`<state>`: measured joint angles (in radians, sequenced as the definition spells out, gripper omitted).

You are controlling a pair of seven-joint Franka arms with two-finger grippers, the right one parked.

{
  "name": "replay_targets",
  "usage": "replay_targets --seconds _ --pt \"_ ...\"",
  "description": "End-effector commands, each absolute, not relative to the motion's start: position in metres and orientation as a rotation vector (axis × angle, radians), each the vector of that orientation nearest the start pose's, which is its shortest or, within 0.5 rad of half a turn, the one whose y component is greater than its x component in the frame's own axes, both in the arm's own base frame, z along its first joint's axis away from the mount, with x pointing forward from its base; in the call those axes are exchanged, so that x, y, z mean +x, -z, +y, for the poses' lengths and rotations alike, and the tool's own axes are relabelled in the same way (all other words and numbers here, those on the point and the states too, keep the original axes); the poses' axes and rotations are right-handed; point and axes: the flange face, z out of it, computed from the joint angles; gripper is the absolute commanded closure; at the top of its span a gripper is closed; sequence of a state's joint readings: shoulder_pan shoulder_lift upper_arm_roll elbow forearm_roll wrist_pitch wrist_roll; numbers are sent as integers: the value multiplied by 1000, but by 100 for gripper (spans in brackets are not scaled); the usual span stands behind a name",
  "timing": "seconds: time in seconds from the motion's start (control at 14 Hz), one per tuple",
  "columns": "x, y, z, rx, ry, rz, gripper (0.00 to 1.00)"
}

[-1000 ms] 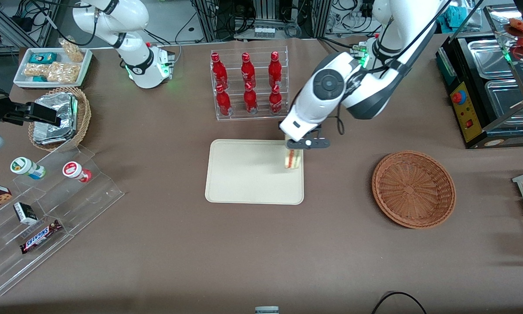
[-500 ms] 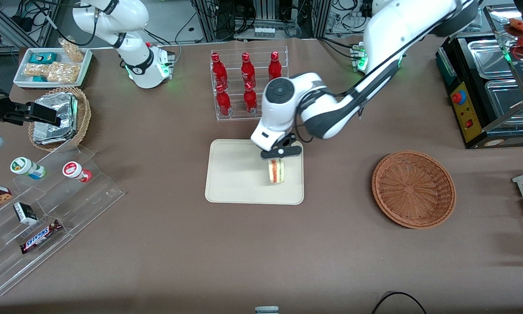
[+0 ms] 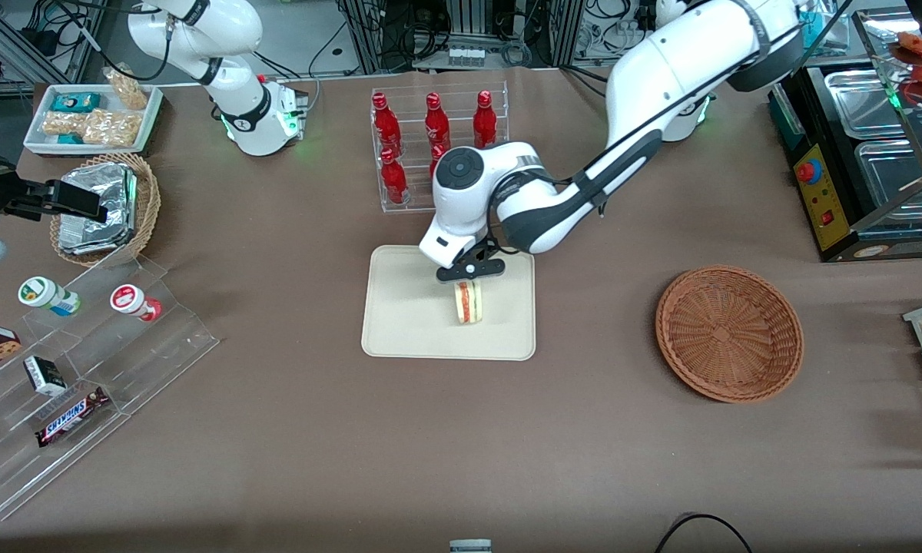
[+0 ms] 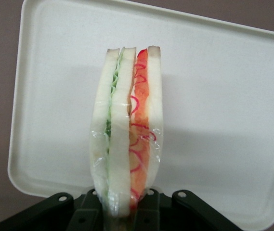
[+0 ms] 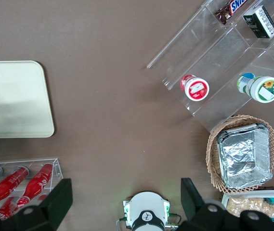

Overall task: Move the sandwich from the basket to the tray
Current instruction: 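Lower the sandwich onto the cream tray and open the left gripper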

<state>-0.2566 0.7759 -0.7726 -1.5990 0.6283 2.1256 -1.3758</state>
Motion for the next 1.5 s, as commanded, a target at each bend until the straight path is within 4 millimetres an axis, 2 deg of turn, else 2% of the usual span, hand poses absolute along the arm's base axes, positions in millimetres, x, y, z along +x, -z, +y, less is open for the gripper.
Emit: replay_targets --seconds 0.0,0.29,0.36,0.43,0.57,0.86,1.0,1.14,1.43 --pt "453 -250 -550 -3124 54 -285 83" --pt "450 -245 -552 -3121 48 -284 81" --pt "448 -245 -555 -3124 48 -281 78" --pt "449 -246 -556 -3127 50 -283 68" --pt "450 -245 -556 -3128 47 -287 0" --pt "452 -250 -557 -3133 52 -297 0" --pt "460 -259 -553 -3131 73 -376 0" --pt "476 -279 -543 -3122 103 -442 0" --pt "517 -348 -487 -3040 145 -597 0"
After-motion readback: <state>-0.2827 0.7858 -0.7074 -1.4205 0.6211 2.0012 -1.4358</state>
